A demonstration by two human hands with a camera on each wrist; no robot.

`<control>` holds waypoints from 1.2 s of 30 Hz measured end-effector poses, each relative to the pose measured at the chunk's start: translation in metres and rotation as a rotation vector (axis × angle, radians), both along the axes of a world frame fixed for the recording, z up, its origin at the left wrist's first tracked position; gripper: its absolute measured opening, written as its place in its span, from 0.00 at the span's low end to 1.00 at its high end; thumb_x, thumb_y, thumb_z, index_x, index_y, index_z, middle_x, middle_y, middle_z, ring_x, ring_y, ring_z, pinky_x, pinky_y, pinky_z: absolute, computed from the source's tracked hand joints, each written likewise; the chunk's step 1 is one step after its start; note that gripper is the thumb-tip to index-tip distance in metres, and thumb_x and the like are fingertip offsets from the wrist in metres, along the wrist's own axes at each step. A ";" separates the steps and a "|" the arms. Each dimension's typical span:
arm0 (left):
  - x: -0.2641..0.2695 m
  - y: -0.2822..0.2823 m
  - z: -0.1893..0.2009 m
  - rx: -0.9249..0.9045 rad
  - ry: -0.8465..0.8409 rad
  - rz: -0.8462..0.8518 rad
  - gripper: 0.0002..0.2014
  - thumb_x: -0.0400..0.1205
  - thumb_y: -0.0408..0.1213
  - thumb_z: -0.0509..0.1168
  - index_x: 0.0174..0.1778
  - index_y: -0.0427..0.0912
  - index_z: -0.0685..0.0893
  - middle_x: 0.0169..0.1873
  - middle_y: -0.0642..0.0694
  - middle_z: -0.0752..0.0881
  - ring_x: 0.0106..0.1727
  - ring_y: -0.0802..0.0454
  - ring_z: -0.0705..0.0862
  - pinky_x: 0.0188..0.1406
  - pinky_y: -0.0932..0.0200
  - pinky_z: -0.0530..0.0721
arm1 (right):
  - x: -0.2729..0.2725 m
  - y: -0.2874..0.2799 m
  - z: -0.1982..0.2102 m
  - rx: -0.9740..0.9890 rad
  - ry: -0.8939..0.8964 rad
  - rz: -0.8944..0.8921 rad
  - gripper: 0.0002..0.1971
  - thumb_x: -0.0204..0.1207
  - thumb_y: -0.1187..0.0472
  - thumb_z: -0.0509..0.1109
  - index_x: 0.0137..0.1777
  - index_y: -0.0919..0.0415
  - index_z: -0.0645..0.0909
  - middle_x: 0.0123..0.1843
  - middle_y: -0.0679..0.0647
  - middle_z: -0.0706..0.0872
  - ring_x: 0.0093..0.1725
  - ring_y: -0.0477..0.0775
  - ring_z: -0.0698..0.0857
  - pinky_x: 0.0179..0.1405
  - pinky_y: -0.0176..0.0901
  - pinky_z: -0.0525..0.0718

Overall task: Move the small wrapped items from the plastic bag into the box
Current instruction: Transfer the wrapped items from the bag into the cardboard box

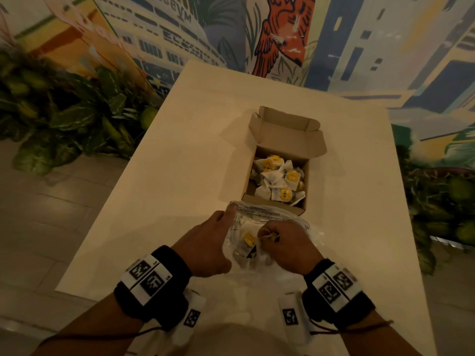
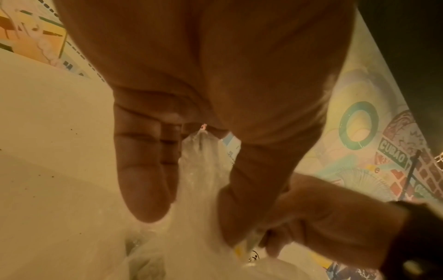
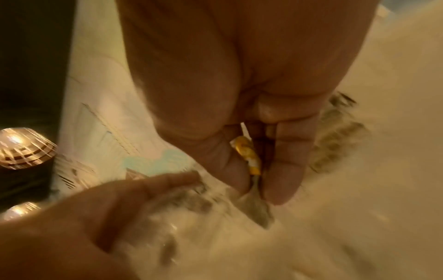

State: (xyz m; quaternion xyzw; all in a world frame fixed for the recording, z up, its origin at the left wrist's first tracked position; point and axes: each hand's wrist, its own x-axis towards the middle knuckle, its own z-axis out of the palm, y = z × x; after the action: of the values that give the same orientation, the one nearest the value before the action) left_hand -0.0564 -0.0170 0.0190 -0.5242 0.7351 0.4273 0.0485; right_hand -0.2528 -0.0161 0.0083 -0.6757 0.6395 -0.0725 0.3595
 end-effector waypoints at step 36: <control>-0.004 -0.004 -0.002 0.007 -0.017 -0.037 0.59 0.69 0.43 0.74 0.79 0.51 0.31 0.76 0.48 0.61 0.52 0.44 0.80 0.48 0.47 0.83 | -0.002 -0.005 0.028 -0.027 0.204 0.182 0.08 0.72 0.60 0.67 0.43 0.58 0.88 0.45 0.57 0.91 0.44 0.55 0.87 0.47 0.45 0.83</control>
State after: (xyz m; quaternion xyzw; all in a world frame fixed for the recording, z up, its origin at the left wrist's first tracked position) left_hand -0.0600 -0.0210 0.0169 -0.5140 0.7427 0.4242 0.0646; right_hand -0.2545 -0.0215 0.0364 -0.7398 0.6076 0.0207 0.2885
